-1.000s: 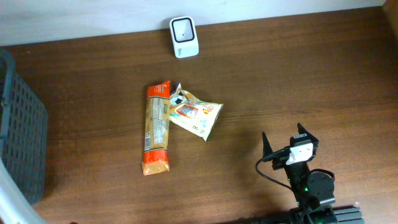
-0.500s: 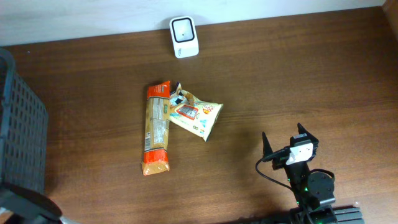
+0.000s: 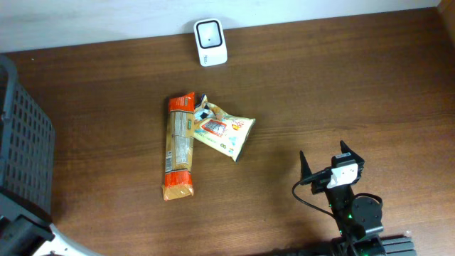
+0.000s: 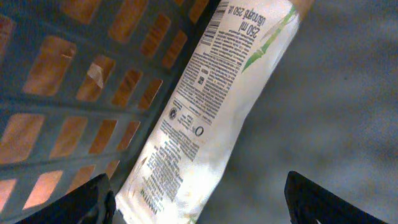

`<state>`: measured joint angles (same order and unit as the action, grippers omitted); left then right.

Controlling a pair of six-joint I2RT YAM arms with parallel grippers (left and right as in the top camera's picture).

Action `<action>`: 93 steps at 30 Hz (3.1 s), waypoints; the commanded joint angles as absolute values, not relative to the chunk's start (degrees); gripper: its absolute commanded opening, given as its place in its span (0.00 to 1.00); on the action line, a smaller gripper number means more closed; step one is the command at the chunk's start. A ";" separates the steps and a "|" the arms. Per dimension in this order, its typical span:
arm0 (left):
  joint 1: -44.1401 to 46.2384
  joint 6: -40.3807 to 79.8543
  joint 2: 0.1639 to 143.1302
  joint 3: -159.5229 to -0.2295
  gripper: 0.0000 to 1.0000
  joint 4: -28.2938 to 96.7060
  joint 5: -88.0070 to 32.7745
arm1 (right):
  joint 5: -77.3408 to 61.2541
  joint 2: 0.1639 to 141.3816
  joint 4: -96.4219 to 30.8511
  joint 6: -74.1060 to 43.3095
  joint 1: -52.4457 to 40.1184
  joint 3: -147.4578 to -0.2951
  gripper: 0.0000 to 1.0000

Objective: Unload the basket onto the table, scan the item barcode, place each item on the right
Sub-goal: 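Grasp the white wipes pack in the basket with the left gripper, then place the white pack next to the spaghetti pack and release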

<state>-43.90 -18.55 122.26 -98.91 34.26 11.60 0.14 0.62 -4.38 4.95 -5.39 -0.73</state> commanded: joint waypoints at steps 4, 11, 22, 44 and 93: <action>-44.93 -19.62 127.90 -98.50 0.84 30.04 14.63 | 0.05 0.21 -4.58 5.13 -5.13 -0.32 0.99; -44.91 -19.57 130.96 -98.50 0.42 29.54 14.76 | 0.05 0.21 -4.58 5.13 -5.13 -0.32 0.99; -41.60 -14.87 125.14 -98.52 0.00 32.21 12.71 | 0.05 0.21 -4.58 5.13 -5.13 -0.32 0.99; -18.22 7.35 79.90 -97.89 0.00 44.75 -8.21 | 0.05 0.21 -4.58 5.13 -5.13 -0.32 0.99; 8.95 11.60 105.21 -115.74 0.99 71.13 6.50 | 0.05 0.21 -4.58 5.13 -5.13 -0.32 0.99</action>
